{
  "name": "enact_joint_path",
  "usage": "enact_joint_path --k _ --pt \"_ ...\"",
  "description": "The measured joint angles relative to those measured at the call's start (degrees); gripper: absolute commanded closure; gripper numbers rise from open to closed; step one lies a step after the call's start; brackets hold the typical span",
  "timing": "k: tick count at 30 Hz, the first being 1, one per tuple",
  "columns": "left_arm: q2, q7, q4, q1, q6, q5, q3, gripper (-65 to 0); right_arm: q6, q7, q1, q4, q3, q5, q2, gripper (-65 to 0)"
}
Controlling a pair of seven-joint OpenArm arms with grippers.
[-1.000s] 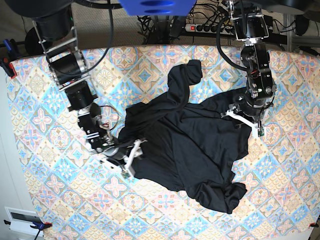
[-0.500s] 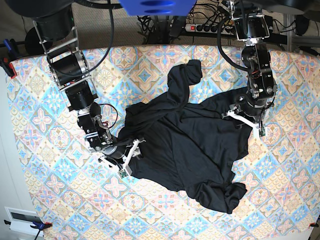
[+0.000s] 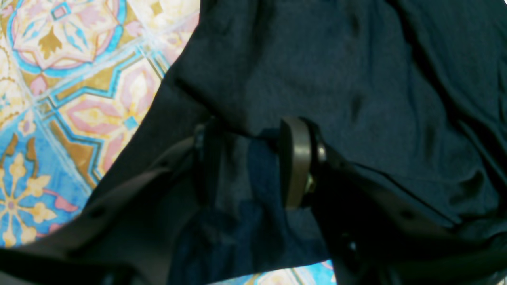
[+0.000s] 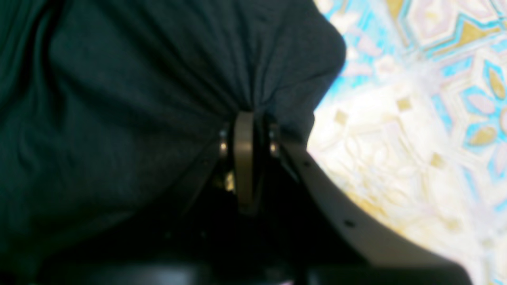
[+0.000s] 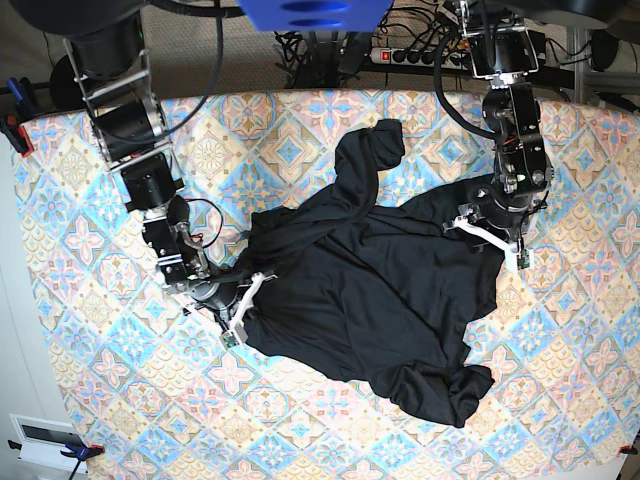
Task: Layout the t-shirt on the table in an organized manner, then fold the t-shirt properly
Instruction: 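Pull the shirt edge outward with the right gripper, then grasp the shirt fabric with the left gripper near the sleeve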
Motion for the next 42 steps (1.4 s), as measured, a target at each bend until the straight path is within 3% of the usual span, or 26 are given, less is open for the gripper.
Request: enact_joint_path --k 9,18,22,28,33,36,42 --pt "0.0 -0.1 0.0 -0.2 0.0 0.0 0.0 -24.3 -0.1 -3.1 -7.2 6.4 17.4 -0.2 8.3 0.0" --pt "0.0 -0.8 -1.8 -2.8 0.0 0.0 0.1 -24.3 -0.7 -6.0 -17.9 13.7 40.9 -0.4 13.2 0.0" --pt "0.0 -0.3 -6.6 -5.9 0.1 0.2 0.1 -24.3 -0.7 -6.4 -22.0 14.4 48.5 -0.5 13.0 0.0" --pt "0.5 -0.4 -12.2 -13.4 0.0 0.1 0.3 -24.4 -0.7 -6.3 -25.2 14.6 49.7 -0.4 12.6 0.0" --pt "3.2 -0.8 -24.8 -23.5 -0.1 0.1 0.3 -24.5 -0.7 -6.5 -25.5 20.5 49.7 -0.4 12.5 0.0" --pt "4.9 -3.9 -32.3 -27.8 0.0 0.2 0.5 -24.5 -0.7 -6.3 -25.1 22.8 49.7 -0.3 12.6 0.0" --pt "5.2 -5.7 -45.7 -33.8 -0.1 0.0 12.3 -24.6 -0.7 -6.8 -25.6 23.0 49.6 -0.5 12.5 0.0"
